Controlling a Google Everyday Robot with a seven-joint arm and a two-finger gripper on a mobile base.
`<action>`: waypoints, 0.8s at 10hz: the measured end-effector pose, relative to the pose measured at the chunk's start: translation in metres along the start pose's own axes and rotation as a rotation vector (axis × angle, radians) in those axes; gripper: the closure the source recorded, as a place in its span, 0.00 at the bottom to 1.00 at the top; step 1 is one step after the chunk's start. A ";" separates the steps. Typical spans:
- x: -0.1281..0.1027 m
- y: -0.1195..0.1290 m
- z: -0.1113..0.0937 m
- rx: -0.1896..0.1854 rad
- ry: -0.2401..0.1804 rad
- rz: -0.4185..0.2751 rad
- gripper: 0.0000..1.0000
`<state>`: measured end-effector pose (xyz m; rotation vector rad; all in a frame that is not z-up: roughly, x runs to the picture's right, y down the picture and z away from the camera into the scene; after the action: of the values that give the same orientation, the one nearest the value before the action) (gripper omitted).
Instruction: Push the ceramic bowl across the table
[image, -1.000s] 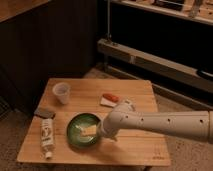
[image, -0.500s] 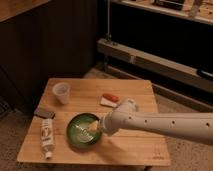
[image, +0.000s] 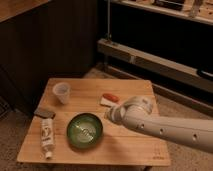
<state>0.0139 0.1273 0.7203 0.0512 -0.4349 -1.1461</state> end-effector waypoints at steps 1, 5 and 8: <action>0.000 -0.002 -0.001 -0.029 -0.010 -0.015 1.00; -0.016 0.018 0.035 -0.114 -0.143 -0.056 1.00; -0.039 0.050 0.087 -0.184 -0.254 -0.081 1.00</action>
<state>0.0132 0.1989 0.8008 -0.2418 -0.5539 -1.2737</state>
